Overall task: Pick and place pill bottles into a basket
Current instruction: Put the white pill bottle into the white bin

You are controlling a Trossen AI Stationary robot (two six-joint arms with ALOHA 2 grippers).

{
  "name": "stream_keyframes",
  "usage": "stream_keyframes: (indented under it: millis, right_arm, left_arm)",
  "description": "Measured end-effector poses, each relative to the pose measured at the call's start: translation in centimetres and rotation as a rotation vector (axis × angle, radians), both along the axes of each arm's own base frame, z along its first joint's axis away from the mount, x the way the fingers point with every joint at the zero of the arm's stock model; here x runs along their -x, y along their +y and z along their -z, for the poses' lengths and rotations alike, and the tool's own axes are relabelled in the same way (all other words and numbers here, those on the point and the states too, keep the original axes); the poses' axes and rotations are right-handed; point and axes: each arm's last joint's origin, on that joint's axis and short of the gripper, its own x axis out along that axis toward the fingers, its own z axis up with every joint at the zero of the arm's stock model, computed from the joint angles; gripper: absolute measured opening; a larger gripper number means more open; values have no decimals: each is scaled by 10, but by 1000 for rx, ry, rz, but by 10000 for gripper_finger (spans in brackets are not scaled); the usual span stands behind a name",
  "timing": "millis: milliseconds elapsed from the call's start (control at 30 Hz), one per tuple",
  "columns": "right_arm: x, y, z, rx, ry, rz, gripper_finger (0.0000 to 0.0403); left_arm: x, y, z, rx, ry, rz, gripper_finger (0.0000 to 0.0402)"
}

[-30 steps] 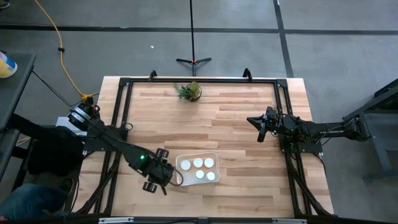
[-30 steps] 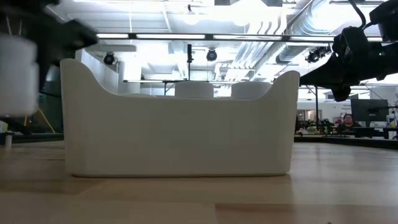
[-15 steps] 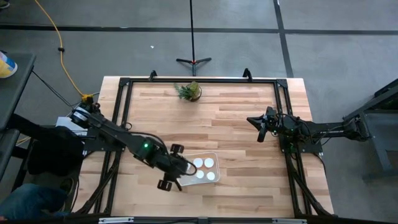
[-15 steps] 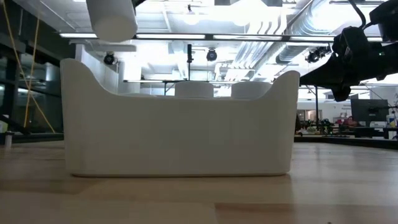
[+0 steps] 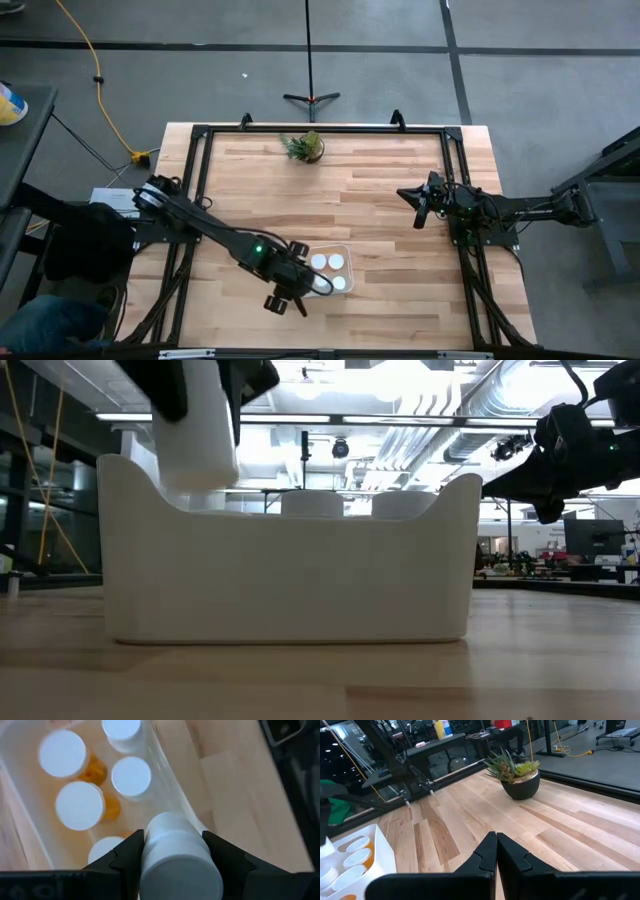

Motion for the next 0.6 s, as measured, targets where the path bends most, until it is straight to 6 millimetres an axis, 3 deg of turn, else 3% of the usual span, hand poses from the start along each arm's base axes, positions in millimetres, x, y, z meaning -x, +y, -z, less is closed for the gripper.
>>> stream_keyframes:
  millis: [333, 600]
  right_arm:
    - [0, 0, 0, -3, -1, 0, 2]
    - [0, 0, 0, -4, -1, 0, 1]
  left_arm:
    - [-10, -6, 32, -47, 82, 47, 214]
    - [-15, -5, 42, -66, 93, 69, 215]
